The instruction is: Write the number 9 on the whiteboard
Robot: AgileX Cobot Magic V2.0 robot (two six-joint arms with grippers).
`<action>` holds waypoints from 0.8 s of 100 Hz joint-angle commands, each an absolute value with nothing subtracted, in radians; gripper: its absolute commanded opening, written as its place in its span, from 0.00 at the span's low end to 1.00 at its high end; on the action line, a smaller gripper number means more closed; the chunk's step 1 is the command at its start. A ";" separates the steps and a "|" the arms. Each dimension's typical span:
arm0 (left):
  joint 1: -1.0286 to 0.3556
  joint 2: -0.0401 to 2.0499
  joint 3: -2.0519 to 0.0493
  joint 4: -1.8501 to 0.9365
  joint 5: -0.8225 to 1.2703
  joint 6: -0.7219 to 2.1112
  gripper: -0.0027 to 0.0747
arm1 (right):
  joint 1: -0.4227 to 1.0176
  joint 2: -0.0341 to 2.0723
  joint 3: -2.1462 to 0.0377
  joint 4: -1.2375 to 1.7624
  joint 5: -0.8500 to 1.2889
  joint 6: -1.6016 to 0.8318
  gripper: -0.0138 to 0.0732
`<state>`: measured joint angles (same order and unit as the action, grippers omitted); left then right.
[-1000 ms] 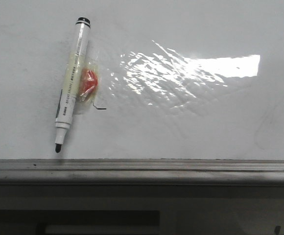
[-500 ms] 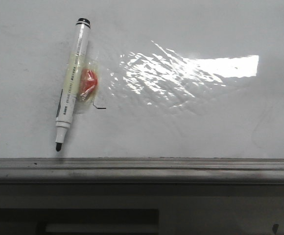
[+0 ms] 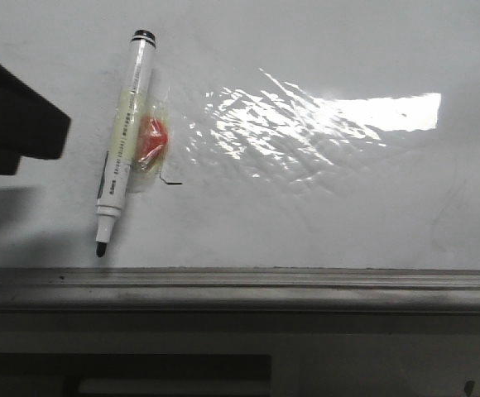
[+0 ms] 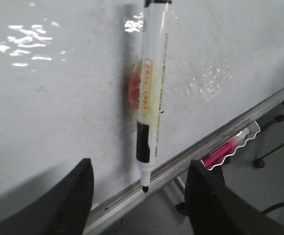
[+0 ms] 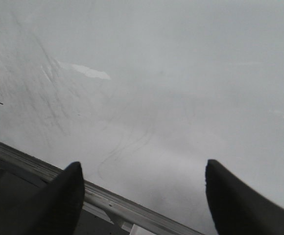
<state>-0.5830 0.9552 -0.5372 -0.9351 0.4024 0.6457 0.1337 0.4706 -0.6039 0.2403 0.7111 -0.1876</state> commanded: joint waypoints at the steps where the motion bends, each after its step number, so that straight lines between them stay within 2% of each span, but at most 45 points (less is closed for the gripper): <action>1: -0.663 0.994 -0.573 -0.982 0.251 0.651 0.49 | 0.131 0.483 -0.641 0.239 0.628 -0.201 0.69; 18: -0.759 1.074 -0.573 -1.003 0.104 0.651 0.47 | 0.131 0.483 -0.641 0.239 0.628 -0.201 0.69; 29: -0.769 1.117 -0.573 -1.023 0.058 0.651 0.46 | 0.131 0.483 -0.641 0.239 0.628 -0.201 0.69; 36: -0.767 1.141 -0.573 -1.042 0.051 0.649 0.41 | 0.131 0.483 -0.641 0.239 0.628 -0.201 0.69; 45: -0.767 1.160 -0.573 -1.047 0.046 0.649 0.30 | 0.131 0.483 -0.641 0.239 0.618 -0.205 0.69; 52: -0.767 1.164 -0.573 -1.047 0.055 0.649 0.14 | 0.131 0.483 -0.641 0.239 0.606 -0.219 0.69; 57: -0.769 1.153 -0.586 -1.037 0.100 0.651 0.01 | 0.131 0.483 -0.648 0.239 0.602 -0.228 0.69; 66: -0.769 1.126 -0.623 -0.989 0.229 0.711 0.01 | 0.131 0.483 -0.678 0.281 0.635 -0.296 0.69; 80: -0.769 1.057 -0.692 -0.935 0.533 1.026 0.01 | 0.167 0.489 -0.731 0.517 0.718 -0.592 0.69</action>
<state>-0.7663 1.1118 -0.6317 -0.9475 0.3834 0.8527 0.1437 0.4723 -0.6720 0.3534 0.7302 -0.4087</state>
